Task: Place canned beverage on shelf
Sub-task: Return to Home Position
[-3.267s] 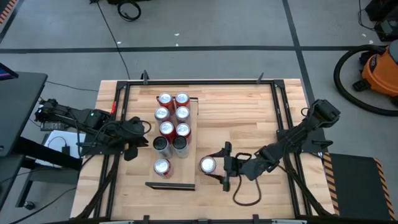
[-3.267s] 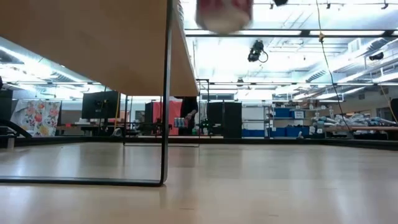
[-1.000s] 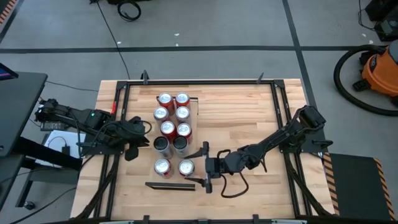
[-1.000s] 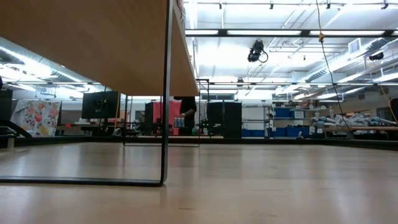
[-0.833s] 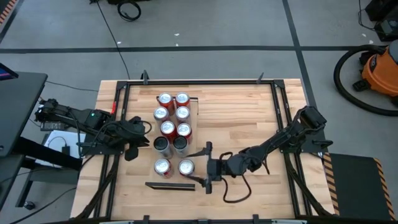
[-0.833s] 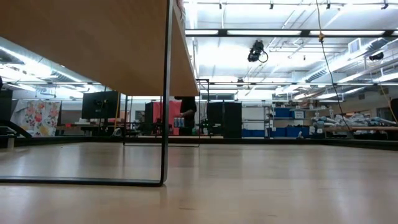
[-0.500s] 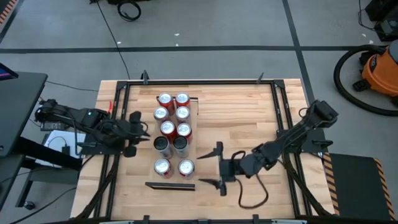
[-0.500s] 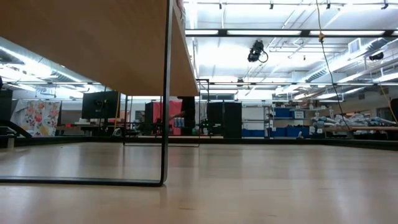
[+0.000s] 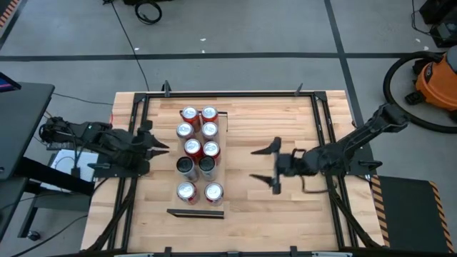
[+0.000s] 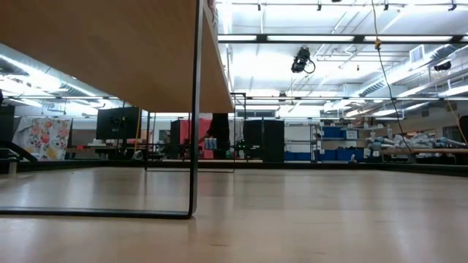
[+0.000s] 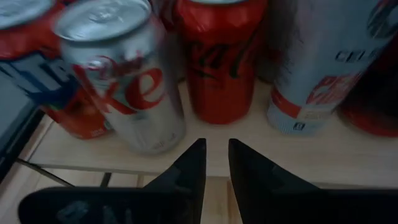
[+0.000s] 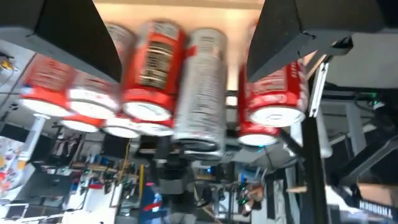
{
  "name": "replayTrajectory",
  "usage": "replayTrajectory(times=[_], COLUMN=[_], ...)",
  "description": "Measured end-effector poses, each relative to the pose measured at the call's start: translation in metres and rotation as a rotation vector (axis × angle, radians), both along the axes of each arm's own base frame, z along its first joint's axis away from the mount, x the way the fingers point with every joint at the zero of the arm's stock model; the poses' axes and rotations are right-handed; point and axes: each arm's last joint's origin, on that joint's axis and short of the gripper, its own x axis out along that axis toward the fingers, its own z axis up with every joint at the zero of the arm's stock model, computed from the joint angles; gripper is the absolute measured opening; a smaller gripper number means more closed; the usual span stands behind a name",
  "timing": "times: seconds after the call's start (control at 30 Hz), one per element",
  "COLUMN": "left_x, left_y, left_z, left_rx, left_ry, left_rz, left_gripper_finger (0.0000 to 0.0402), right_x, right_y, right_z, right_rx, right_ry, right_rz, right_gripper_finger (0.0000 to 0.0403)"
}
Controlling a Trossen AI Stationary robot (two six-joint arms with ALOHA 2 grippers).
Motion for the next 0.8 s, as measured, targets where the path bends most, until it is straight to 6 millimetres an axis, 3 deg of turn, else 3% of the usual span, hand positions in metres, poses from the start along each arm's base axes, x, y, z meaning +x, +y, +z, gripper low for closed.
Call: replayTrajectory(times=[0.23, 0.43, 0.57, 0.8], left_x=[-0.007, -0.002, 0.000, 0.003], left_y=[0.003, 0.001, 0.001, 0.006], left_z=[0.006, -0.025, -0.033, -0.041], left_rx=[-0.042, -0.059, -0.109, -0.130], left_ry=[-0.144, -0.210, -0.272, -0.344], left_rz=[0.032, 0.030, 0.050, 0.268], left_gripper_finger=[0.0079, 0.0079, 0.0079, 0.0079], right_x=[-0.035, -0.052, -0.052, -0.041], right_y=[-0.028, -0.041, -0.042, -0.037], right_z=[-0.007, -0.030, -0.036, -0.051], right_rx=[0.050, 0.084, 0.140, 0.108], right_ry=[-0.053, -0.084, -0.109, -0.040], right_rz=[-0.023, -0.031, 0.050, 0.072], right_gripper_finger=[0.0354, 0.0354, 0.0354, 0.0354])
